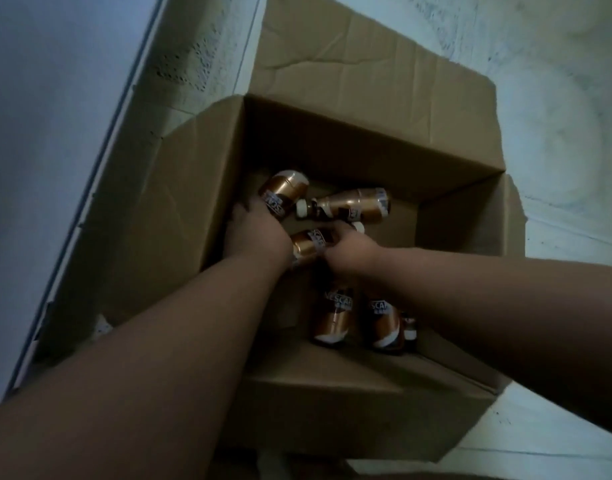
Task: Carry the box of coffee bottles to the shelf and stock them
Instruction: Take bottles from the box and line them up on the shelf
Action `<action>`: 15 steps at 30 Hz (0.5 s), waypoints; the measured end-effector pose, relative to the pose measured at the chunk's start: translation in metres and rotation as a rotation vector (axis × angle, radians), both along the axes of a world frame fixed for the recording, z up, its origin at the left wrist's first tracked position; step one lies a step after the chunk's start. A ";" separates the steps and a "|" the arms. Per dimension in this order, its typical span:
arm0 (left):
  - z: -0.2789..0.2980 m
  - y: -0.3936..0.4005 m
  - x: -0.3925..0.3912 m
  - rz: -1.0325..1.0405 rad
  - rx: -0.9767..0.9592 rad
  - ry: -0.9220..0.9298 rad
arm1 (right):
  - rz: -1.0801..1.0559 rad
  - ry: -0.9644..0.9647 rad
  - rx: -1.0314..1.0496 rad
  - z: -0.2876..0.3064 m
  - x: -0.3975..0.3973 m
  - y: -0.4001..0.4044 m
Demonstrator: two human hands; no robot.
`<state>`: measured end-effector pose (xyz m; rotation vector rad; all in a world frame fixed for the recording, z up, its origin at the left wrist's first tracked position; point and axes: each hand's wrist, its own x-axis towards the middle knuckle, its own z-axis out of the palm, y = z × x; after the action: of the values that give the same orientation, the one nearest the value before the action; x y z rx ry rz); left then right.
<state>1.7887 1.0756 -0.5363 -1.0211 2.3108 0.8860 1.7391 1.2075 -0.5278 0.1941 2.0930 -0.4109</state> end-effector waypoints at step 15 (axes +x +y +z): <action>-0.028 0.008 0.014 0.021 0.080 0.061 | -0.329 0.126 -0.165 -0.015 0.017 0.009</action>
<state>1.8030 1.0833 -0.5647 -0.9994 2.2981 1.0233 1.7558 1.2162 -0.5431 0.4266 2.1414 -0.8082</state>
